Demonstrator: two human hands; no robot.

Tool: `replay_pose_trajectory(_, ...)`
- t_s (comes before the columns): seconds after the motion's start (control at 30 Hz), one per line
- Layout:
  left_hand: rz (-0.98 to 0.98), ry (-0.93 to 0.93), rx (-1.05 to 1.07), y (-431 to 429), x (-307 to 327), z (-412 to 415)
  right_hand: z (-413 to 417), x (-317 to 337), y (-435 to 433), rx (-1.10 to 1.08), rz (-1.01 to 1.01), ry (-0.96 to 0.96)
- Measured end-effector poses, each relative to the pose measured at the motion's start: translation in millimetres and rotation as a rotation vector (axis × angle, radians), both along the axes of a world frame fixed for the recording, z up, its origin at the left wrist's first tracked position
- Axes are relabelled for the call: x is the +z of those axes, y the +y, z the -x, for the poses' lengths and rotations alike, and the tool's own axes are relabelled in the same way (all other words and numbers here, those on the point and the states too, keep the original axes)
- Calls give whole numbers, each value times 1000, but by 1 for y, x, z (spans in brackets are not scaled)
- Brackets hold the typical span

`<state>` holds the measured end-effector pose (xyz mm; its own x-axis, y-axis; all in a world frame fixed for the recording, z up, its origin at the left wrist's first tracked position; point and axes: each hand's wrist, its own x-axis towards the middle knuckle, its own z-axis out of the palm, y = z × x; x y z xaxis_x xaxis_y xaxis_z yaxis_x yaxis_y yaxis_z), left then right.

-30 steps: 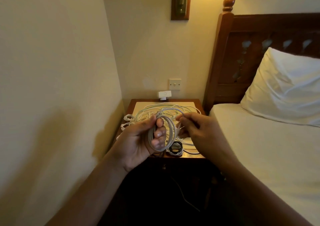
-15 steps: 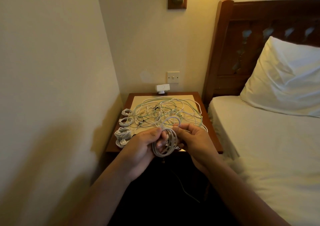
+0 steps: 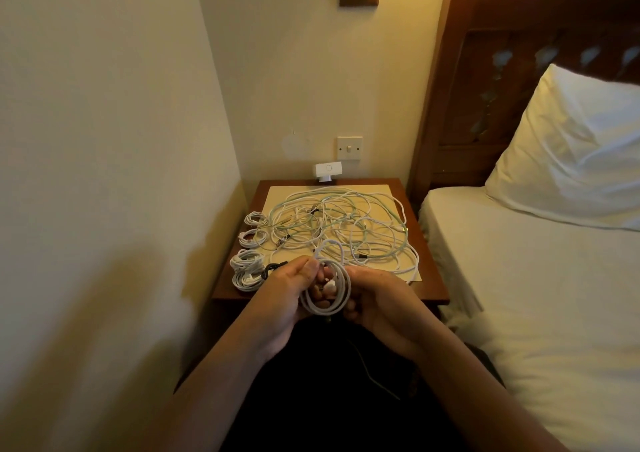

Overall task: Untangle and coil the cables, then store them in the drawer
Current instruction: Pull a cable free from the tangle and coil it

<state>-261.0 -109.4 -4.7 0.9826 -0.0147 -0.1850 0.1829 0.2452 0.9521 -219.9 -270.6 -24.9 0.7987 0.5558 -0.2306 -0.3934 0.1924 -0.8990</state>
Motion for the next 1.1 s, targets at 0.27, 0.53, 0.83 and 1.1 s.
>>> replay_pose_trajectory(0.27, -269, -58, 36, 0, -14, 0, 2, 0, 6, -48, 435, -470)
replay_pose_trajectory(0.53, -745, -138, 195, 11, -20, -7, 19, 13, 6, 85, 1124, -1009)
replay_pose_trajectory(0.83, -336, 37, 273, 28, -10, -19, 31, 21, -26, 4, 1149, -1190)
replay_pose_trajectory(1.1, 248, 17, 103, -4, 5, 6, 24, 0, -19, -340, 713, -865)
